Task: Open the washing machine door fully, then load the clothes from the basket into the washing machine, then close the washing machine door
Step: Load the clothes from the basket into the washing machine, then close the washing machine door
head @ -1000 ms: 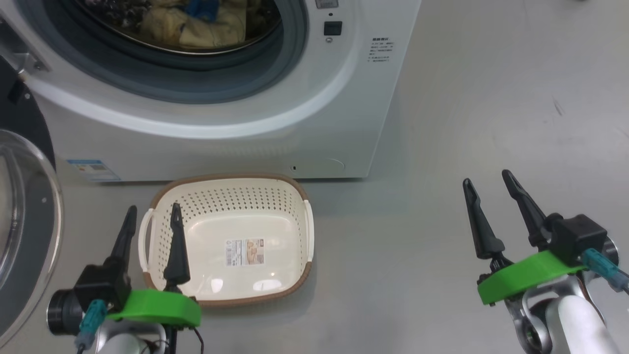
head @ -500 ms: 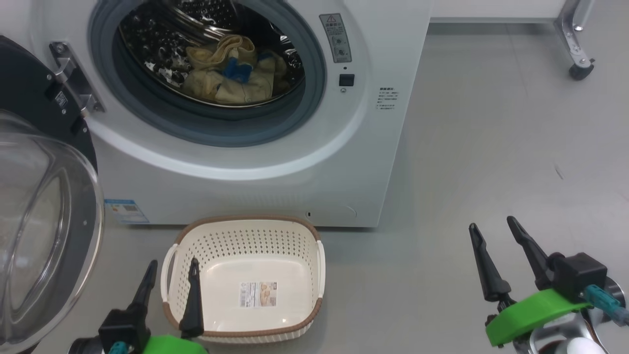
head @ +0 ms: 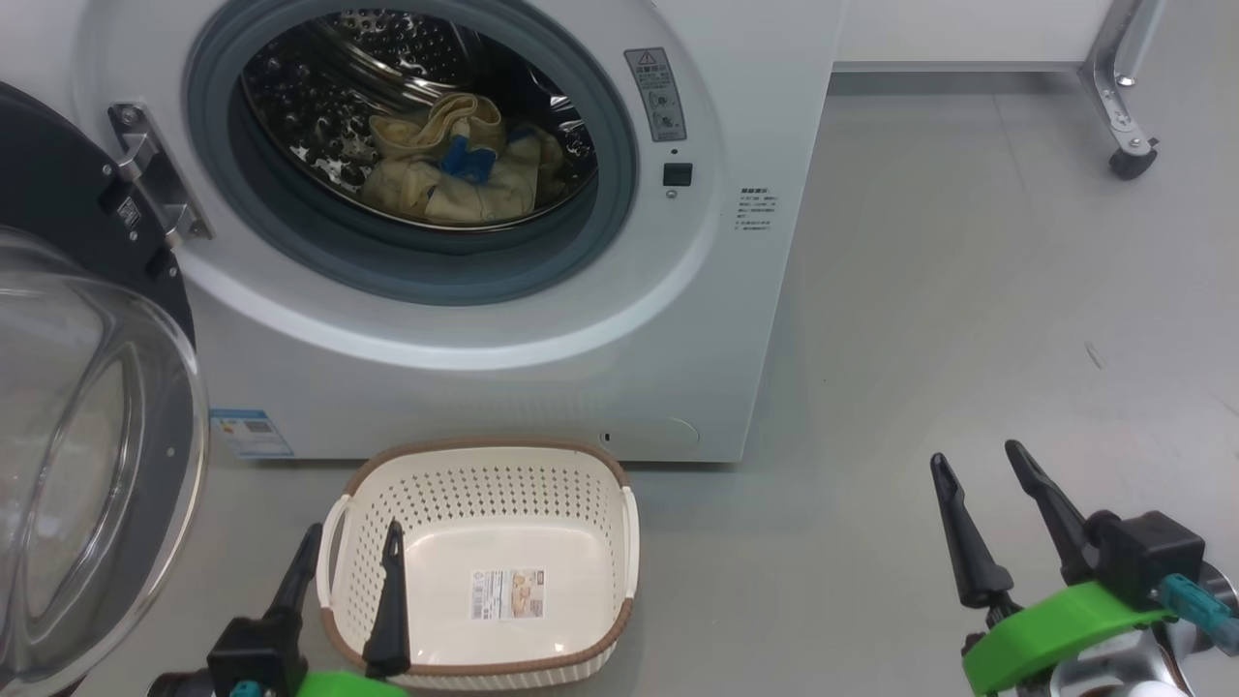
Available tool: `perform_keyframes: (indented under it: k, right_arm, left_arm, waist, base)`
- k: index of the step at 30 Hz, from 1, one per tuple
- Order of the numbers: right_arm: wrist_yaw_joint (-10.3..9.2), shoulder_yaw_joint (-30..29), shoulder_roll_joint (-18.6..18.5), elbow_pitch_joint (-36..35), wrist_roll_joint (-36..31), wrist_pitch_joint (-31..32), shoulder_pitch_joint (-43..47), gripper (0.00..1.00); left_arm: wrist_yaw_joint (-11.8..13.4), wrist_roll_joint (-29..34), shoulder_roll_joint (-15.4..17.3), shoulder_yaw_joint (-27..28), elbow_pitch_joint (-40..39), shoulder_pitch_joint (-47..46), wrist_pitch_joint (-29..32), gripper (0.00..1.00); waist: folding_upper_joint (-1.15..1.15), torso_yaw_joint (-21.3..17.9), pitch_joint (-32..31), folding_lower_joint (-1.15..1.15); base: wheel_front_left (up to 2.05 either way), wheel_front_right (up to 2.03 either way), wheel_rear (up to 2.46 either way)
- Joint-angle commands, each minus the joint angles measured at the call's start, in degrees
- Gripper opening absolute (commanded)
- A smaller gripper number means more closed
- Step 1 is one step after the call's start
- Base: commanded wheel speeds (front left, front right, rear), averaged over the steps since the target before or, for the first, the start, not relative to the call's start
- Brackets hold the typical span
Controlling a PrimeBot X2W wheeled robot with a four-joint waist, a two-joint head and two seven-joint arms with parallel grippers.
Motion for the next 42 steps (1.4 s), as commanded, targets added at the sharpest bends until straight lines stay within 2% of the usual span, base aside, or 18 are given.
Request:
perform_keyframes:
  k: [1, 12, 19, 28, 30, 42]
  right_arm:
    - [-0.16, 0.88, -0.56, -2.25, 0.16, 0.05, -0.95, 1.00]
    - [-0.16, 0.83, -0.56, -2.13, 0.23, 0.27, -0.87, 1.00]
    - [-0.16, 0.65, -0.56, -2.05, 0.14, 0.23, -0.85, 1.00]
    - [-0.16, 0.43, -0.56, -1.95, 0.22, 0.03, -0.93, 1.00]
    - [-0.16, 0.37, -0.56, -1.98, 0.20, 0.00, -0.94, 1.00]
    - [-0.16, 0.21, -0.56, -1.92, 0.11, -0.07, -1.24, 1.00]
  left_arm:
    - [5.37, 0.52, 1.32, 2.13, -1.36, -2.07, 0.08, 1.00]
    - [5.36, 0.45, 1.36, 1.55, -0.92, -2.37, 0.22, 1.00]
    - [6.38, 0.85, 1.42, 1.43, -0.66, -2.55, 0.46, 1.00]
    - [6.68, 0.80, 1.60, 1.24, -0.42, -2.85, 0.58, 1.00]
    - [5.96, 0.23, 1.49, 1.06, -0.73, -2.86, 0.58, 1.00]
    - [5.61, -0.01, 1.61, 1.71, -1.80, -2.92, 0.11, 1.00]
  waist:
    - [0.00, -0.03, 0.03, 0.00]
    - [0.00, -0.27, -0.39, 0.00]
    - [0.00, -0.55, -0.48, 0.00]
    - [0.00, -0.21, -0.32, 0.00]
    - [0.00, -0.08, -0.20, 0.00]
    - [0.00, 0.19, 0.24, 0.00]
  base:
    - [0.00, 0.00, 0.00]
    - [0.00, 0.00, 0.00]
    - [-0.37, 0.37, 0.00]
    - [-1.45, 1.45, 0.00]
    - [-2.07, 2.07, 0.00]
    - [-1.19, 1.19, 0.00]
